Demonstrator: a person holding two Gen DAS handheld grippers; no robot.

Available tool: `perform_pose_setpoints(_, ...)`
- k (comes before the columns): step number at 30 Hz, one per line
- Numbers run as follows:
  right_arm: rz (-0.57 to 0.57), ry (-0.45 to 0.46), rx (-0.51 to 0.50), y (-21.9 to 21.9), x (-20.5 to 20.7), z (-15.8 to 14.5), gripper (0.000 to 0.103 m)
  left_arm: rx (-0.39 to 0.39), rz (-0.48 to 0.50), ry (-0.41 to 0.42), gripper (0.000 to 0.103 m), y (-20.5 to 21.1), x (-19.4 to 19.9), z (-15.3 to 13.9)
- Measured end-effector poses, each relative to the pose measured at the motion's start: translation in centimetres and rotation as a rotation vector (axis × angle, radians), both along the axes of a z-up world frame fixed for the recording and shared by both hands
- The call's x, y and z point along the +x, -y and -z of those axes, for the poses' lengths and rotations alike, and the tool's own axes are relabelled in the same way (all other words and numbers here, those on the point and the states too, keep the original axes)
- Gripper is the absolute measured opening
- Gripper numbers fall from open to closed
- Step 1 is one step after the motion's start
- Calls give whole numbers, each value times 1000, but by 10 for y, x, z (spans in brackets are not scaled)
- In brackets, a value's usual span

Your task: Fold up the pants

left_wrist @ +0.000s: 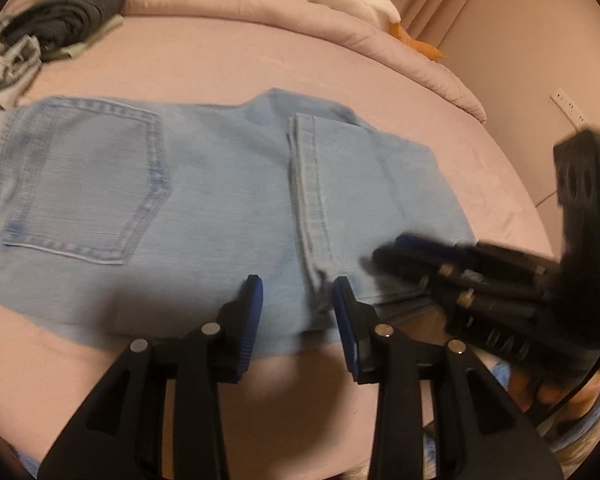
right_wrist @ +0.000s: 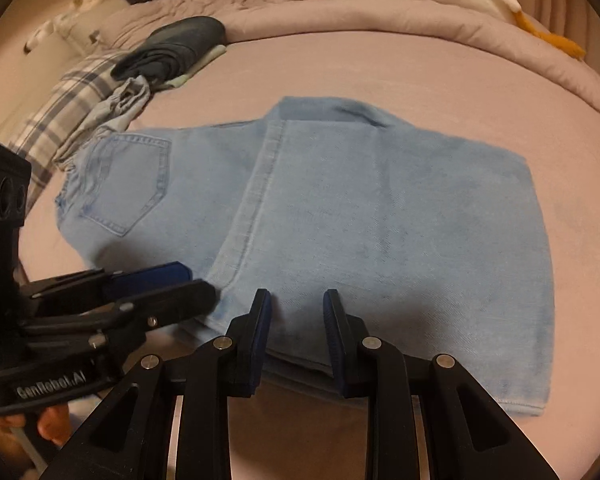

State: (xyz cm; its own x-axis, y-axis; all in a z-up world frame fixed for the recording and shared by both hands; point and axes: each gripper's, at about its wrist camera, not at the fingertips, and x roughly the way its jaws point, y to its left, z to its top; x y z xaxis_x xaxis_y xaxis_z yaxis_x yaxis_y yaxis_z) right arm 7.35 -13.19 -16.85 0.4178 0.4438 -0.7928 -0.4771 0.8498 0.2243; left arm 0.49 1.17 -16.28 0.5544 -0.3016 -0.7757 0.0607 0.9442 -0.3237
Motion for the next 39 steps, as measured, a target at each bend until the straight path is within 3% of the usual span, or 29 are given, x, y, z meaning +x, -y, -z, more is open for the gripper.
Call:
perform_pose_setpoints(4, 9, 49, 13, -5, 3, -11, 27, 19, -29, 11, 36, -10, -6, 0)
perform_pose_setpoints(7, -7, 36, 17, -16, 7, -6, 27, 51, -59, 20, 36, -17, -10, -1)
perform_pose_setpoints(9, -27, 4, -23, -25, 7, 6, 27, 64, -74, 34, 36, -23, -13, -3)
perform_pose_setpoints(12, -38, 53, -88, -34, -3, 7, 27, 101, -108, 51, 38, -30, -17, -7)
perform_pose_setpoints(15, -34, 40, -88, -33, -2, 2, 27, 135, -138, 61, 42, -36, -20, -7)
perform_pose_setpoints(25, -33, 70, -48, -45, 3, -15, 26, 131, -282, 52, 46, -80, -42, -7)
perform_pose_setpoints(27, -40, 75, -48, -50, 3, -17, 26, 98, -321, 40, 48, -93, -47, -6)
perform_pose_setpoints(29, -47, 77, -52, -53, 4, -17, 26, 9, -369, 24, 50, -112, -52, -2)
perform_pose_setpoints(31, -47, 69, -52, -56, 5, -15, 26, -194, -419, -3, 56, -140, -56, 8)
perform_pose_setpoints(35, -39, 54, -43, -58, 7, -14, 26, -499, -495, -42, 56, -176, -59, 29)
perform_pose_setpoints(37, -36, 52, -38, -57, 7, -15, 26, -570, -521, -50, 56, -185, -58, 34)
perform_pose_setpoints(39, -33, 50, -33, -53, 6, -14, 26, -591, -530, -53, 56, -188, -54, 36)
